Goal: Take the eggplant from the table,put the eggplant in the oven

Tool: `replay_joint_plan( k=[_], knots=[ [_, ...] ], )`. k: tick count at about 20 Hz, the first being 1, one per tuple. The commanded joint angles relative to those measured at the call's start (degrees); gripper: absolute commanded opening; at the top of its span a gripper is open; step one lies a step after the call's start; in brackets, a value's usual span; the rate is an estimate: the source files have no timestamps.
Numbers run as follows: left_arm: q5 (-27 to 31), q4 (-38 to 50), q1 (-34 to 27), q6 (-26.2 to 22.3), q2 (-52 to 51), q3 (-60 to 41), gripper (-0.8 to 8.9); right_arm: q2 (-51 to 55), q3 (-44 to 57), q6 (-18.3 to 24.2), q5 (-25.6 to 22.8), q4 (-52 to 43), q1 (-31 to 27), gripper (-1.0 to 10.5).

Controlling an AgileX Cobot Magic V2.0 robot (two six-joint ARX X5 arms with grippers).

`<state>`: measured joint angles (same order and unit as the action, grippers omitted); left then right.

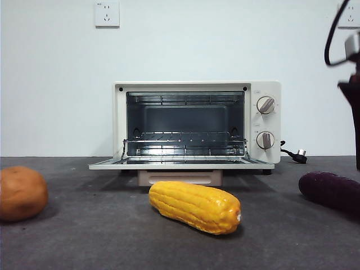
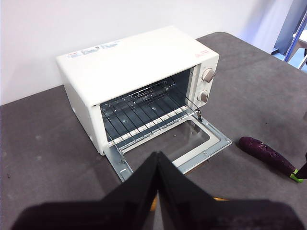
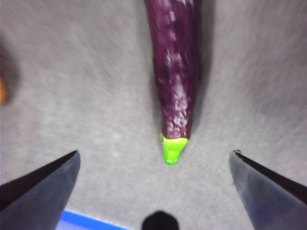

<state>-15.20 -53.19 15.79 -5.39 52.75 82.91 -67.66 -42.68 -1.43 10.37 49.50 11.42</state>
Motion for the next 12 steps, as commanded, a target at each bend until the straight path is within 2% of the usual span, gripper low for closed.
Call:
replay_joint_plan(
  k=[1,5,8,9,12],
  knots=[
    [-0.2,0.57,-0.22,-0.66,0.02,-0.33,-0.06,-1.81,2.23,-1.31,-0.13,-2.62,0.26,5.9],
    [-0.22,0.52,-0.22,-0.66,0.02,-0.33,-0.06,-5.4,3.74,-2.27,-0.39,-6.69,0.26,5.7],
    [-0.2,0.52,-0.22,-0.72,0.02,-0.33,-0.06,-8.07,3.74,-3.06,-0.37,-8.02,0.26,4.4],
    [-0.2,0.52,-0.22,-0.85,0.02,-0.33,-0.06,-8.5,3.74,-3.08,-0.37,-8.0,0.26,3.8],
    [-0.17,0.52,-0.22,-1.09,0.02,-0.33,-0.06,-8.92,3.74,-3.08,-0.66,-8.15,0.26,0.8]
  ],
)
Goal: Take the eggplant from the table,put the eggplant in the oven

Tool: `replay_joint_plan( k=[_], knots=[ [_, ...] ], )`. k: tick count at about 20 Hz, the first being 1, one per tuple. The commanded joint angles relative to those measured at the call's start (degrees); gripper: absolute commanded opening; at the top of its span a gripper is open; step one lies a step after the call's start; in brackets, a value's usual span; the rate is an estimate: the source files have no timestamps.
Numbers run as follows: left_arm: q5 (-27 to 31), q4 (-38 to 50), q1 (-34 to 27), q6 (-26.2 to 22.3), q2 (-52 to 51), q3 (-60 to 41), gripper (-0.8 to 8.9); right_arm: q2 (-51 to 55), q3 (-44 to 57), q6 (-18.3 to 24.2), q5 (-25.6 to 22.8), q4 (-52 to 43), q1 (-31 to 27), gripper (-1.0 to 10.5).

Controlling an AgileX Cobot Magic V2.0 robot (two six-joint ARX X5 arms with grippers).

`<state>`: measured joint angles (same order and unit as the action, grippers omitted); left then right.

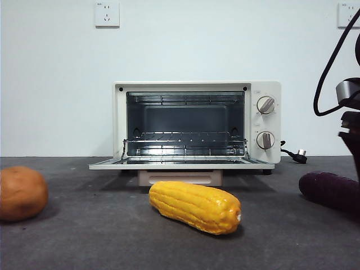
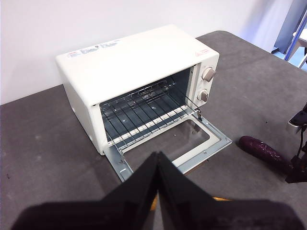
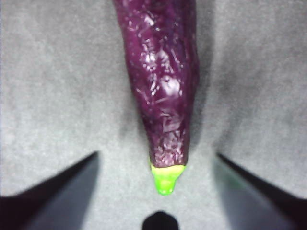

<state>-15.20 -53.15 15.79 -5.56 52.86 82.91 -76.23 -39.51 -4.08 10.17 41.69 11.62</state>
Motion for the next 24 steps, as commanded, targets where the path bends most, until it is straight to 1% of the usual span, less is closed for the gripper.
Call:
replay_joint_plan(
  k=[1,2,9,13,16,19,21,24],
  knots=[
    [-0.17,0.48,-0.22,-0.96,-0.09,-0.33,-0.06,-0.35,0.57,-0.44,-0.72,-0.5,0.07,0.3],
    [-0.17,0.48,-0.22,-1.05,-0.09,-0.33,-0.06,-0.35,0.57,-0.44,-0.81,-0.83,0.07,-0.1],
    [-0.2,0.48,-0.22,-1.05,0.07,-0.33,-0.06,-0.31,0.5,-0.57,-0.79,-1.42,0.07,-0.1],
    [-0.17,0.44,-0.22,-1.05,0.17,-0.33,-0.06,1.64,0.11,-0.39,-0.7,-1.25,0.07,-0.1],
    [-0.17,0.46,-0.22,-1.07,0.2,-0.33,-0.06,4.94,-1.64,-0.42,0.98,0.87,0.07,-0.1],
    [-0.17,0.46,-0.22,-1.09,0.42,-0.33,-0.06,8.22,-4.63,-0.15,1.2,5.57,0.07,-0.1],
    [-0.17,0.48,-0.22,-1.11,0.5,-0.33,-0.06,10.36,-7.08,0.94,4.81,9.77,0.07,-0.1],
    [-0.2,0.48,-0.22,-1.11,0.52,-0.33,-0.06,13.14,-10.75,2.45,14.21,14.82,0.48,-0.1]
  ],
)
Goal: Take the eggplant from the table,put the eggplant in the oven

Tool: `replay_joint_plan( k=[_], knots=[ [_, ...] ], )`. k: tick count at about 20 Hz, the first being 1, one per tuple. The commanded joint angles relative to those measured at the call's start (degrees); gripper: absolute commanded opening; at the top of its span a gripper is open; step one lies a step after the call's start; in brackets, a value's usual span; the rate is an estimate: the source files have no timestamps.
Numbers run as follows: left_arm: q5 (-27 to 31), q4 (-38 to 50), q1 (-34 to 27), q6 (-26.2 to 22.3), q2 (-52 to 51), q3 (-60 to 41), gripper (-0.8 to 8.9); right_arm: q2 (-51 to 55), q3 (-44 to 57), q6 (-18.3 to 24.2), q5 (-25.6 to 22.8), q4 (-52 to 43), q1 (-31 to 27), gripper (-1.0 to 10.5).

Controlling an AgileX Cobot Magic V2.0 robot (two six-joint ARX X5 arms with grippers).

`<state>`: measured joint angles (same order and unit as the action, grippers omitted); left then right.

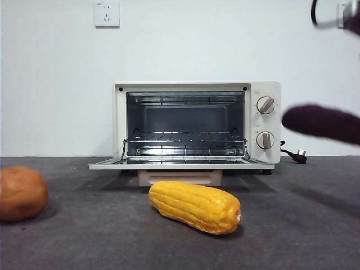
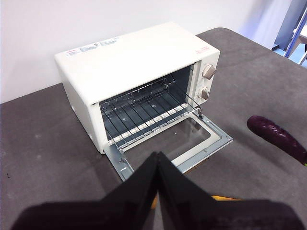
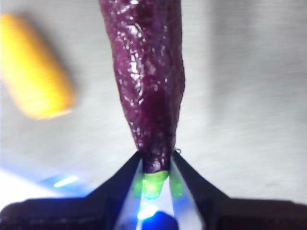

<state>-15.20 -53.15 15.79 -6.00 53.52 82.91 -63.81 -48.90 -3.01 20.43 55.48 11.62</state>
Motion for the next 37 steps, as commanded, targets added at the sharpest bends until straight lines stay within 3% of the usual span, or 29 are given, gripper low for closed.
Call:
replay_joint_plan(
  k=[1,4,7,11,14,23,29,32,37],
  knots=[
    [-0.2,0.48,-0.22,-0.68,-0.13,-0.33,-0.06,1.16,-2.4,1.36,6.08,1.75,1.2,-0.1],
    [-0.2,0.46,-0.22,-0.68,-0.13,-0.33,-0.06,0.98,-4.48,-0.94,6.93,0.2,4.39,-0.1],
    [-0.2,0.24,-0.22,-0.68,-0.13,-0.33,-0.06,-1.27,-4.57,-7.52,8.37,-8.09,8.66,-0.1],
    [-0.2,0.0,-0.22,-0.66,-0.17,-0.33,-0.06,-9.53,-5.29,-14.58,11.87,-19.56,11.74,-0.1],
    [-0.2,-0.94,-0.22,-0.66,-0.17,-0.33,-0.06,-17.75,-9.25,-17.44,12.85,-24.72,12.15,-0.1],
    [-0.22,-2.03,0.33,-0.68,-0.26,-0.33,-0.06,-39.67,-30.45,-23.87,17.33,-25.49,12.15,-0.1],
    [-0.22,-2.05,0.44,-0.68,-0.28,-0.33,-0.06,-48.46,-39.63,-29.83,18.14,-26.51,11.91,-0.1],
    [-0.24,-2.08,0.44,-0.7,-0.33,-0.33,-0.06,-50.1,-40.94,-35.21,15.43,-30.56,11.58,-0.1],
    [-0.22,-2.08,0.44,-0.7,-0.7,-0.33,-0.06,-50.34,-40.94,-37.31,-0.77,-32.06,11.56,-0.1]
  ],
)
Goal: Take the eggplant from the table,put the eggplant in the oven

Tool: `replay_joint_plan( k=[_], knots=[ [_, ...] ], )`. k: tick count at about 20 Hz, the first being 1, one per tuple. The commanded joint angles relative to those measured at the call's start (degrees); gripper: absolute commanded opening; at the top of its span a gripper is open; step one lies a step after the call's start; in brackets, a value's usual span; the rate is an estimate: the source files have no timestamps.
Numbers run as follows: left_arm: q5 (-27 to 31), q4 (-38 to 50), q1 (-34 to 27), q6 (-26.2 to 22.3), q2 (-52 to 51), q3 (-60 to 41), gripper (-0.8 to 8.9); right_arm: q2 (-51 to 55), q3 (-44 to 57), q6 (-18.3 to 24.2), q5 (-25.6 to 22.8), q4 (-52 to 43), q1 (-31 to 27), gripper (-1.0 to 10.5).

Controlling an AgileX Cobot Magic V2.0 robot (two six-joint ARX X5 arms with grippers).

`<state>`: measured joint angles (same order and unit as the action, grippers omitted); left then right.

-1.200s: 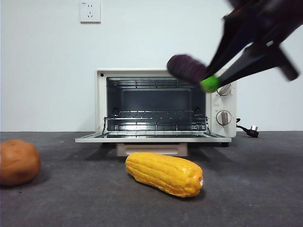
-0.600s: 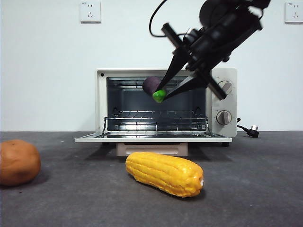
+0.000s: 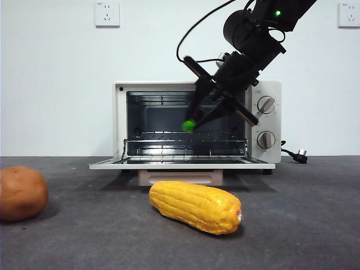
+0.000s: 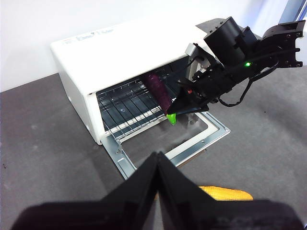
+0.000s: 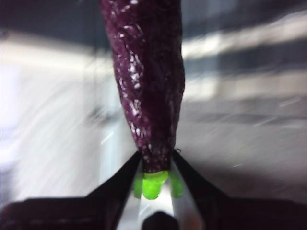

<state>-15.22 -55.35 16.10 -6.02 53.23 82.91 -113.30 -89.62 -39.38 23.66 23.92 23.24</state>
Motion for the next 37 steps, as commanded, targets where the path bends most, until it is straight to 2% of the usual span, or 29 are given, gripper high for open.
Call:
replay_joint_plan(
  k=[1,2,7,11,12,13,14,15,25,29,37],
  knots=[
    [-0.2,0.11,0.13,-0.68,-0.52,-0.33,-0.06,-0.85,-0.22,-0.96,-7.02,-0.59,-0.07,-0.1],
    [-0.2,0.09,0.13,-0.68,-0.61,-0.33,-0.06,-0.85,-0.22,-0.96,-10.12,-0.85,-0.04,-0.1],
    [-0.17,-0.79,0.13,-0.68,-0.81,-0.33,-0.06,-0.85,-0.22,-0.92,-18.82,-2.6,-0.07,0.0],
    [-0.17,-0.83,0.13,-0.68,-1.03,-0.33,-0.06,-0.85,-0.22,-0.94,-22.16,-5.09,-0.04,0.1],
    [-0.17,-0.87,0.13,-0.68,-1.03,-0.33,-0.06,-0.85,-0.22,-0.92,-22.69,-5.18,-0.04,0.3],
    [-0.2,-0.87,0.13,-0.68,-1.16,-0.33,-0.06,-0.87,-0.22,-0.92,-23.32,-5.2,-0.04,1.3],
    [-0.17,-0.9,0.13,-0.68,-1.27,-0.33,-0.06,-0.87,-0.22,-0.92,-23.3,-5.33,-0.07,2.3],
    [-0.2,-0.94,0.13,-0.68,-1.4,-0.33,-0.06,-0.85,-0.22,-0.94,-23.3,-5.49,-0.07,2.6],
    [-0.15,-2.1,1.2,-0.7,-1.99,-0.33,-0.06,-0.85,-0.22,-0.94,-23.04,-5.44,0.0,2.6],
    [-0.15,-2.1,1.49,-1.05,-1.99,-0.33,-0.06,-0.5,-0.22,-0.96,-21.53,-4.15,0.04,2.6],
    [-0.15,-2.05,1.88,-1.25,-1.97,-0.33,-0.06,1.97,-0.24,0.35,-23.28,-1.57,-0.02,2.6]
  ],
)
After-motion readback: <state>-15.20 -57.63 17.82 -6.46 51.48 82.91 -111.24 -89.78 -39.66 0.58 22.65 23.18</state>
